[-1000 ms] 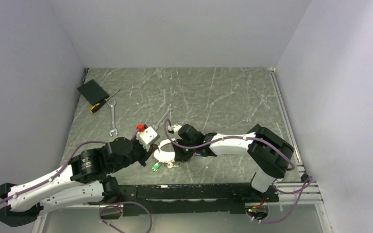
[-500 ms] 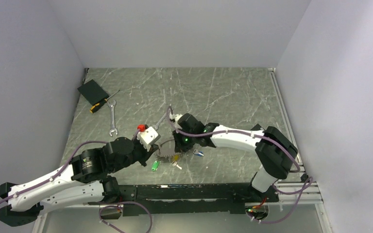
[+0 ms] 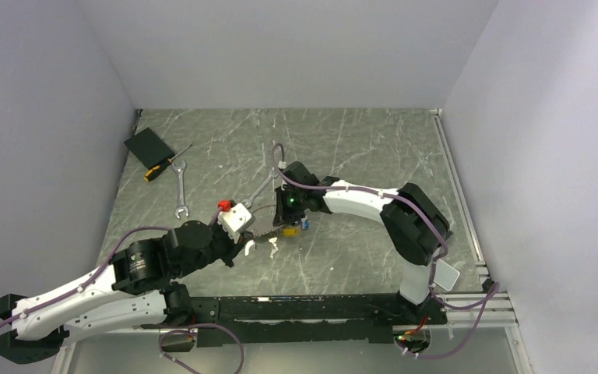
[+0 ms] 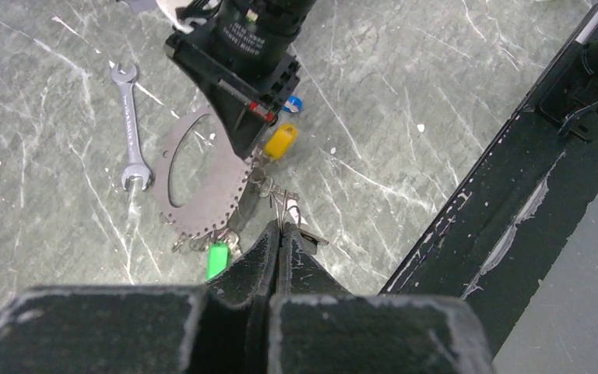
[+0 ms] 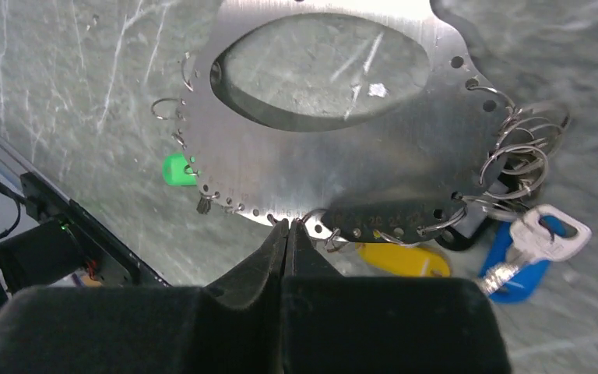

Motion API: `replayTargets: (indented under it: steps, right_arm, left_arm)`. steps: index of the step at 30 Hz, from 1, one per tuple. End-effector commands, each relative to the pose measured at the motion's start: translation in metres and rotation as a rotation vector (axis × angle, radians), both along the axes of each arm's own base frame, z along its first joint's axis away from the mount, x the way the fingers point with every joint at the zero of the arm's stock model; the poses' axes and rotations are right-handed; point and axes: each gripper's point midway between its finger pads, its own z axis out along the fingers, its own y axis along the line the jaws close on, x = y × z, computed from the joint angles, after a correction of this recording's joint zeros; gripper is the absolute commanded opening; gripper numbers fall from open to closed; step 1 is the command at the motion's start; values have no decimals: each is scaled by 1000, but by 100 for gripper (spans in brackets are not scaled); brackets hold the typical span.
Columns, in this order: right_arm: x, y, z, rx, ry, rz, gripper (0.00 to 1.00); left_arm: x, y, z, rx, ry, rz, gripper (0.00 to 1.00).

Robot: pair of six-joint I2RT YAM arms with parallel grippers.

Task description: Put the keys on the keyring

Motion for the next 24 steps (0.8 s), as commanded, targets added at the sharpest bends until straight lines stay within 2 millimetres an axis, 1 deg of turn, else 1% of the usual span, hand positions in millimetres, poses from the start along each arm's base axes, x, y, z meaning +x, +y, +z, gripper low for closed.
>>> replayTargets:
  steps: [1, 3, 5, 6, 7, 10, 13, 16, 18, 20, 24]
  right_arm:
    - [2, 36, 33, 138, -5, 50, 6]
    - [2, 37, 41, 156, -37, 79, 27]
    - [6, 30, 44, 128, -77, 89, 49]
    - [7, 27, 45, 111, -100, 100, 54]
    - [9, 23, 45, 93, -132, 125, 55]
    - [14, 11, 46, 39, -220, 168, 56]
    - [17, 4, 56, 20, -310, 211, 54]
    - [14, 3, 62, 15, -399, 256, 52]
    - [9, 2, 57, -19, -443, 289, 50]
    - [3, 3, 52, -42, -466, 312, 46]
    - [-7, 6, 47, -7, -446, 334, 41]
  left_arm:
    - [2, 2, 10, -39, -17, 22, 0]
    - [2, 4, 11, -43, -22, 25, 0]
    - [2, 6, 12, -43, -27, 27, 0]
    - [2, 6, 13, -43, -29, 28, 0]
    - [3, 6, 13, -39, -31, 29, 0]
    - [4, 11, 13, -16, -40, 40, 0]
    - [5, 21, 15, 6, -54, 55, 0]
    - [5, 35, 17, 30, -68, 78, 0]
    - [5, 43, 17, 31, -79, 95, 0]
    - [4, 42, 21, -5, -92, 85, 0]
    - [4, 40, 18, -28, -97, 85, 0]
